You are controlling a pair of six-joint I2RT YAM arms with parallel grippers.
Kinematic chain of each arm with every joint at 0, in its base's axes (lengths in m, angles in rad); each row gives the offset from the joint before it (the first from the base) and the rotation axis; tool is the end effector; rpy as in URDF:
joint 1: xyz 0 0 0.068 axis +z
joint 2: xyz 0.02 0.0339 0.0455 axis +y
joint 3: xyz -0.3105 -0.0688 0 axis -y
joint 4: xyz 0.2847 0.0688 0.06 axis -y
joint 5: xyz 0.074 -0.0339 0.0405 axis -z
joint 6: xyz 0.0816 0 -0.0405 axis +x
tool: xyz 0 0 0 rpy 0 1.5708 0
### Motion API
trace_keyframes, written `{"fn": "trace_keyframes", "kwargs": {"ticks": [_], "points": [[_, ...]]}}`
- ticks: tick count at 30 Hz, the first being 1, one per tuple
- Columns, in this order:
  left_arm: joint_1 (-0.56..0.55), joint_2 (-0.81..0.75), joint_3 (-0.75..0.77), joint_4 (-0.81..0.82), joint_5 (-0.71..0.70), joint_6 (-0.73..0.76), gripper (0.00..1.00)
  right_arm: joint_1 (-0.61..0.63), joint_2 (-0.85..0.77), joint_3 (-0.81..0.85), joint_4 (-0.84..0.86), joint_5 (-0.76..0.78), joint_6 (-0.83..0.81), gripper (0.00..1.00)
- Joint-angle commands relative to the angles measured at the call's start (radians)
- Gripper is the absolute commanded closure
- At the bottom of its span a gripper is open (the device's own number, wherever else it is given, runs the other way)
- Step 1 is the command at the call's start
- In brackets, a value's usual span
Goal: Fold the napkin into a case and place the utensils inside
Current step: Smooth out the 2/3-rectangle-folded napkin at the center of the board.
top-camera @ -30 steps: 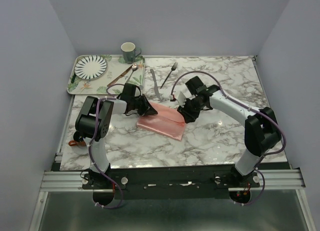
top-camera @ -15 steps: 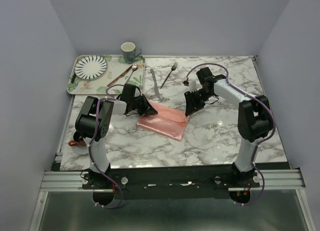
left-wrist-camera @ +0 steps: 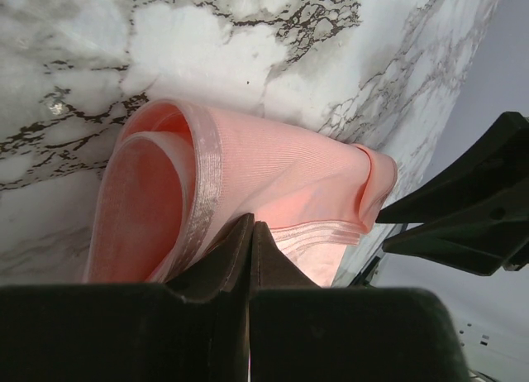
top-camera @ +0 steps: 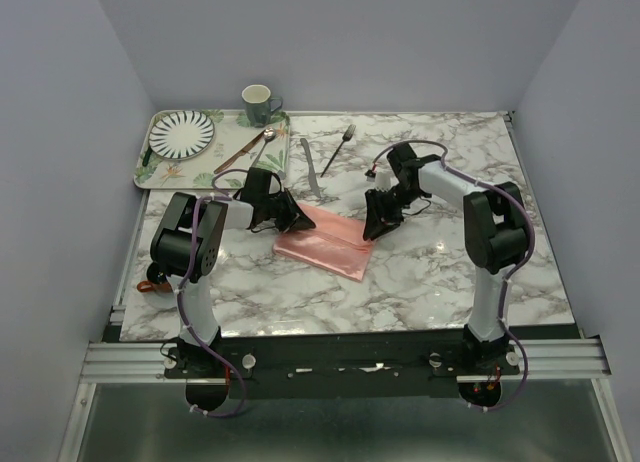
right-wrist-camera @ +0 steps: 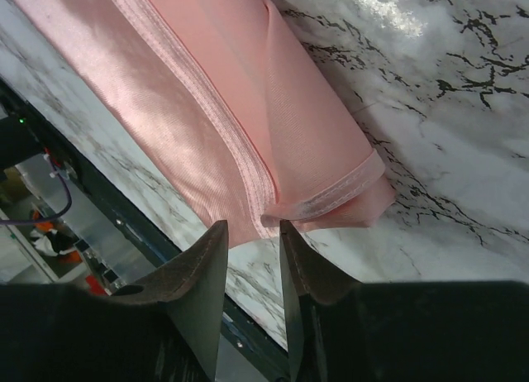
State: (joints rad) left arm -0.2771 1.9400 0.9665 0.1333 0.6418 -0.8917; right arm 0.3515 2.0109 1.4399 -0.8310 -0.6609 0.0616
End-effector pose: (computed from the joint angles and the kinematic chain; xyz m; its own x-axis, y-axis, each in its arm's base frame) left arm 0.4048 -0.1659 0.0976 -0.9195 -0.3865 -0.0722 -0.1785 0.5738 -0.7993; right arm 0.4029 0.2011 0.1546 -0.9465 -0.2953 -0.1304 -0.3110 0.7252 0.6143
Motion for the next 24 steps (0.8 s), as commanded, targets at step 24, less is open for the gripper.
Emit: {"fn": "trace_keyframes", "kwargs": {"ticks": [24], "points": [[-0.002, 0.031, -0.048, -0.054, -0.067, 0.040, 0.91, -0.043, 0.012, 0.008, 0.055, 0.015, 0.118, 0.64]]}}
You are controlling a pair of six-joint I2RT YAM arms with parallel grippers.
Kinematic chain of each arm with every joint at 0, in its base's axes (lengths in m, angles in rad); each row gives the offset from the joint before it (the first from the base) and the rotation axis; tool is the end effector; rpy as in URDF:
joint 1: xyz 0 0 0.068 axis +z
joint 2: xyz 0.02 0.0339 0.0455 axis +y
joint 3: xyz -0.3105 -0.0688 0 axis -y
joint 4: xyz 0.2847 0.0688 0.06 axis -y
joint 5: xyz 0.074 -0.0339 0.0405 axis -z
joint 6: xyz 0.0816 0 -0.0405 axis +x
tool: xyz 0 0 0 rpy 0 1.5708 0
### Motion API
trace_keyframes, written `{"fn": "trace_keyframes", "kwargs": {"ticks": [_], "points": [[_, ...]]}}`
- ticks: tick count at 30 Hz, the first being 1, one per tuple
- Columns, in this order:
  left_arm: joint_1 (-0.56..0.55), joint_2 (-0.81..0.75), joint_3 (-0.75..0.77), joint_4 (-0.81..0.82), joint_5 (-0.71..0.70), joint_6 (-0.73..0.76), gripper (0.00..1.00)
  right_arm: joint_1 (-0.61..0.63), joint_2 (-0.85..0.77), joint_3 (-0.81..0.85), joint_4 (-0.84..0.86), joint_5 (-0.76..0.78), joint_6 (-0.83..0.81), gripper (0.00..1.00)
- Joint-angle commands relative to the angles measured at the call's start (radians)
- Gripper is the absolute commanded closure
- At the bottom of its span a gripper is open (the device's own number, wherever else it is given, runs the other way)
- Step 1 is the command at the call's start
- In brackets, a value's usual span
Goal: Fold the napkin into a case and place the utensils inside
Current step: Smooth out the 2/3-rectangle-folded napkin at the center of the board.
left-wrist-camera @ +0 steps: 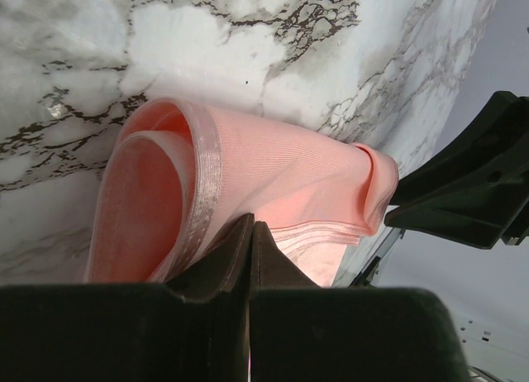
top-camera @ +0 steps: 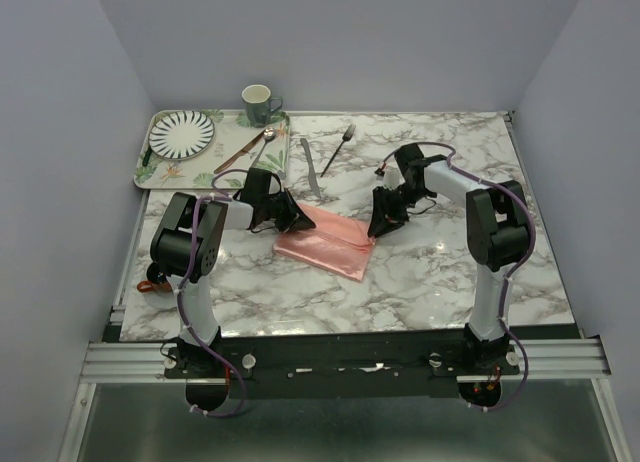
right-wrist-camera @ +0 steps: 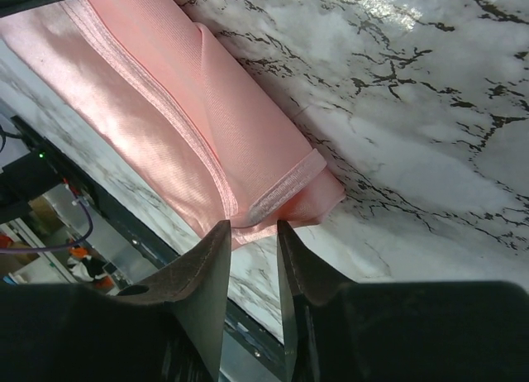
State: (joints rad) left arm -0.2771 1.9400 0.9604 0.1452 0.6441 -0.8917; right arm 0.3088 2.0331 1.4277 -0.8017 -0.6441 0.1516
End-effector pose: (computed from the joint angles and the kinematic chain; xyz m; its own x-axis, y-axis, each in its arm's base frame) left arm 0.4041 -0.1659 0.0970 -0.9197 -0.3853 -0.0756 -0.1735 0.5715 -0.8020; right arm 0.4133 0.1833 0.1413 -0.9800 -0.1859 -0.0716 -0.1904 0.7690 0.6103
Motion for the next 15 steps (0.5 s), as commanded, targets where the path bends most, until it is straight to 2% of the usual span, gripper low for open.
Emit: {"fn": "trace_keyframes", "kwargs": {"ticks": [1, 6, 9, 15], "points": [[-0.004, 0.030, -0.043, -0.065, -0.069, 0.040, 0.91, -0.002, -0.004, 0.023, 0.025, -0.002, 0.031, 0.65], [-0.004, 0.027, -0.048, -0.065, -0.072, 0.042, 0.91, 0.001, 0.021, 0.040, 0.027, -0.025, 0.042, 0.73], [-0.002, 0.020, -0.052, -0.064, -0.075, 0.042, 0.91, 0.001, 0.012, 0.033, 0.029, -0.034, 0.046, 0.73], [-0.004, 0.020, -0.060, -0.059, -0.075, 0.039, 0.91, 0.000, 0.016, 0.027, 0.032, -0.032, 0.066, 0.61]]}}
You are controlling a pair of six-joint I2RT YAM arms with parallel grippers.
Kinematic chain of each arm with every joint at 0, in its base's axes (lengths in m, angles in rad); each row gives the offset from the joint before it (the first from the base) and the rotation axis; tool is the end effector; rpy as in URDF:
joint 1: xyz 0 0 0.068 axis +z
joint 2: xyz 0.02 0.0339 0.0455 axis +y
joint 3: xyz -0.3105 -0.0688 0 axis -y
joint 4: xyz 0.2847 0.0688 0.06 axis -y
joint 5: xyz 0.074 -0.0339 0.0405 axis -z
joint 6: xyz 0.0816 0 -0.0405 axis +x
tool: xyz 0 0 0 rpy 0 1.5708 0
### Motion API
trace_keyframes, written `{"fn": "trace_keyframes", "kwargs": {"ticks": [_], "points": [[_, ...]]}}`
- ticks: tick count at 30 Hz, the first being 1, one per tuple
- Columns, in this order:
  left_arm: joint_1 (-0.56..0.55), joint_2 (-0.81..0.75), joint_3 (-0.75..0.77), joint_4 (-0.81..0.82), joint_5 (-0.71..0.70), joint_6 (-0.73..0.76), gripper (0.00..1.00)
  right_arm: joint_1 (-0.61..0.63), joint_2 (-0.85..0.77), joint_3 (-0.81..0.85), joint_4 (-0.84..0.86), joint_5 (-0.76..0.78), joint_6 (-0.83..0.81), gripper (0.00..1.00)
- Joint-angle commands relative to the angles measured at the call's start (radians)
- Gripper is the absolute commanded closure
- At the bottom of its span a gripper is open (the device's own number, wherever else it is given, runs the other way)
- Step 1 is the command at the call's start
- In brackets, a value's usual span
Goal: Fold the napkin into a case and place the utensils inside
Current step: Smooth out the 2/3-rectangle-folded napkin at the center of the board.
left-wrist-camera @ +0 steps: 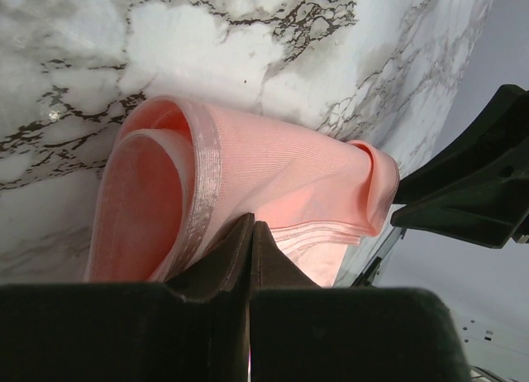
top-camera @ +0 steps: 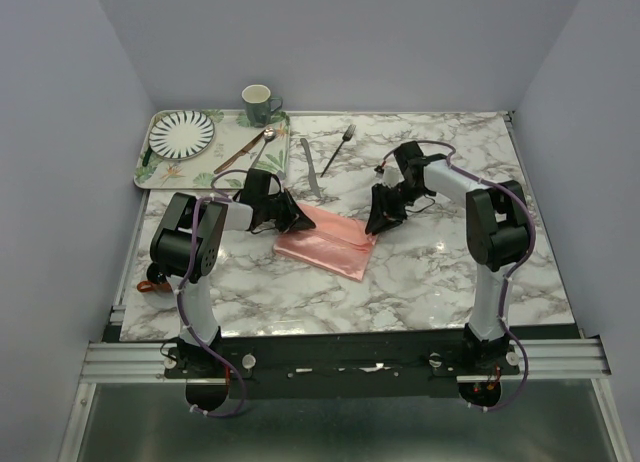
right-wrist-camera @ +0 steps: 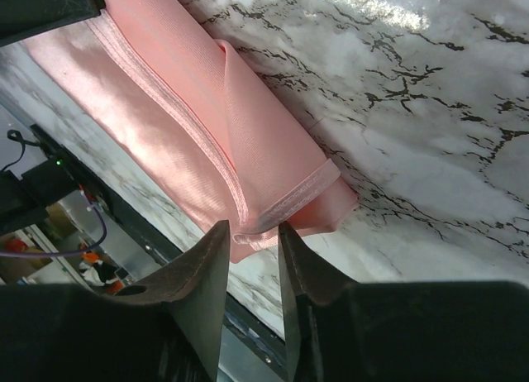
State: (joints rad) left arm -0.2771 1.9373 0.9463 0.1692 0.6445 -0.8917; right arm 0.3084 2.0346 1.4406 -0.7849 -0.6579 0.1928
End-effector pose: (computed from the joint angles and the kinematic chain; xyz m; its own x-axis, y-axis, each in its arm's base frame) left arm 0.4023 -0.1654 0.0961 -0.9188 -0.3854 -0.0853 -0.1637 0.5686 -0.8062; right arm 0.4182 0.1856 0.1456 -0.9853 -0.1548 -0.0722 -0.1656 0.7623 0.6257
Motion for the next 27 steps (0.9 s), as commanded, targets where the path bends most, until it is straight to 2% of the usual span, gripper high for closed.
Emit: {"fn": "trace_keyframes", "kwargs": {"ticks": [1, 4, 7, 13, 14, 20, 27], "points": [[-0.004, 0.025, -0.046, -0.083, -0.075, 0.039, 0.91, -0.002, 0.021, 0.017, 0.015, -0.017, 0.027, 0.61], [-0.004, 0.023, -0.046, -0.083, -0.077, 0.043, 0.91, -0.003, 0.032, 0.030, 0.015, -0.017, 0.028, 0.60], [-0.002, 0.022, -0.047, -0.083, -0.078, 0.043, 0.91, -0.005, 0.030, 0.027, 0.015, -0.026, 0.023, 0.66], [-0.004, 0.028, -0.047, -0.085, -0.082, 0.042, 0.91, -0.005, 0.013, -0.017, 0.021, -0.058, 0.019, 0.91], [-0.004, 0.025, -0.047, -0.085, -0.082, 0.037, 0.91, -0.005, 0.015, -0.023, 0.022, -0.059, 0.020, 0.99], [-0.002, 0.017, -0.057, -0.083, -0.091, 0.034, 0.91, -0.003, 0.009, -0.071, 0.029, -0.057, 0.022, 0.99], [-0.002, 0.000, -0.069, -0.060, -0.082, 0.023, 0.90, -0.002, 0.061, -0.048, 0.030, 0.030, 0.019, 0.99]]}}
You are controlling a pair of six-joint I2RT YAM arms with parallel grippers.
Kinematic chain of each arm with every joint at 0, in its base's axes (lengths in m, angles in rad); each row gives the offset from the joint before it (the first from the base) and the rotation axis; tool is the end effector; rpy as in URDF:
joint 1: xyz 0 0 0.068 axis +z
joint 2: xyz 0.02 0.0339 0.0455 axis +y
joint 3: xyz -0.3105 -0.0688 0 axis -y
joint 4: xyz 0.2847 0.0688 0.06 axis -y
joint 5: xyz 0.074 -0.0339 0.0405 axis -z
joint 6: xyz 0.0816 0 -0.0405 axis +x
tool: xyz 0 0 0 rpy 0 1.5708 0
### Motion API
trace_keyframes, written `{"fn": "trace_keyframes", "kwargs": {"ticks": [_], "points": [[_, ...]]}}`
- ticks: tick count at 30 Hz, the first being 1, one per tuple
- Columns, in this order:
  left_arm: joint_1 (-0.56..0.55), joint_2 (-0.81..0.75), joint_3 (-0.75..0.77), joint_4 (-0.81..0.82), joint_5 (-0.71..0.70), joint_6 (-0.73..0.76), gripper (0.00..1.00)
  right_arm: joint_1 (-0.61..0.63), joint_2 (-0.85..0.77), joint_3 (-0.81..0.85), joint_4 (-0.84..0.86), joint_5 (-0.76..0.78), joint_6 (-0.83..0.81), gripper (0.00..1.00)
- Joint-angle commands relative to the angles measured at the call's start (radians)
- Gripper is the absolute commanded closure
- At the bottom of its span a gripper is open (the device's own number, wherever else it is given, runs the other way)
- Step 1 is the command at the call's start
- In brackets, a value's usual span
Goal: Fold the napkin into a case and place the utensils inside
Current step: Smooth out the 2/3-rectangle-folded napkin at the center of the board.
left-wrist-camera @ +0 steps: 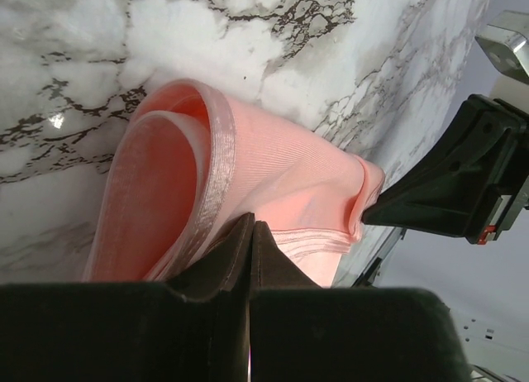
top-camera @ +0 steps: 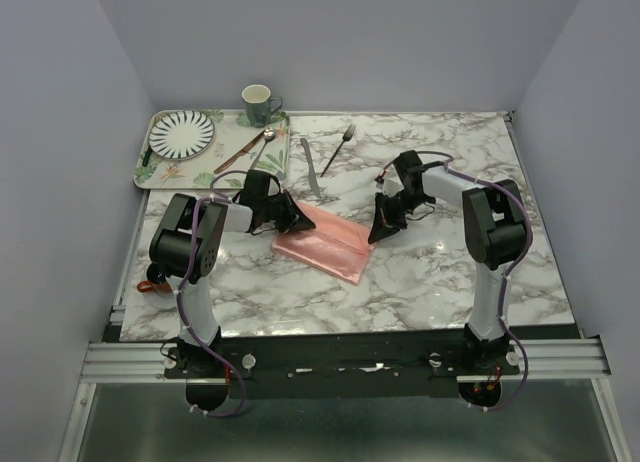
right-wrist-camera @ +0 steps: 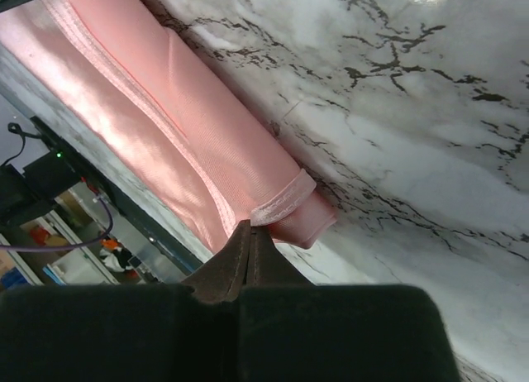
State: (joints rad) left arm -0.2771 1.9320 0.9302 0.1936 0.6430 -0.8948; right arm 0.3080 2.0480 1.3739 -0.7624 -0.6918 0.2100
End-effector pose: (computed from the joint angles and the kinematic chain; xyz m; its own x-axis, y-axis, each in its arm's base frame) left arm 0.4001 -0.1647 0.0957 -0.9167 -0.3883 -0.0940 -0.1563 0.5650 -0.8101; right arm 0.4043 0.1832 0.1229 -0.9892 -0.1462 0.0008 -0.1111 0.7550 0.6462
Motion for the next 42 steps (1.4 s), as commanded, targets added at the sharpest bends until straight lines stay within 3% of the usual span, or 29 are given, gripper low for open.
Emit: {"fn": "trace_keyframes", "kwargs": {"ticks": [1, 5, 9, 14, 17, 25, 33, 42], "points": [[-0.004, -0.001, -0.056, -0.080, -0.075, 0.030, 0.89, -0.003, 0.060, 0.030, 0.002, 0.081, -0.003, 0.99], [0.004, -0.065, -0.063, -0.074, -0.046, 0.072, 0.78, -0.003, 0.115, 0.089, -0.021, 0.165, -0.021, 0.99], [0.038, -0.186, -0.080, -0.094, -0.002, 0.141, 0.56, -0.001, 0.136, 0.152, -0.049, 0.231, -0.069, 0.99], [0.064, -0.280, -0.061, -0.123, 0.047, 0.241, 0.46, -0.003, 0.144, 0.195, -0.066, 0.264, -0.149, 0.99], [0.046, -0.300, -0.062, -0.010, 0.095, 0.205, 0.48, -0.001, 0.132, 0.180, -0.060, 0.229, -0.152, 0.99], [-0.128, -0.122, 0.079, 0.199, 0.086, 0.074, 0.82, 0.000, 0.107, 0.162, -0.023, 0.207, -0.164, 0.99], [-0.201, 0.079, 0.208, 0.248, 0.058, -0.016, 0.90, 0.000, 0.074, 0.142, -0.006, 0.225, -0.182, 0.99], [-0.240, 0.209, 0.274, 0.260, 0.011, -0.013, 0.97, 0.000, 0.067, 0.128, -0.006, 0.219, -0.178, 0.99]]}}
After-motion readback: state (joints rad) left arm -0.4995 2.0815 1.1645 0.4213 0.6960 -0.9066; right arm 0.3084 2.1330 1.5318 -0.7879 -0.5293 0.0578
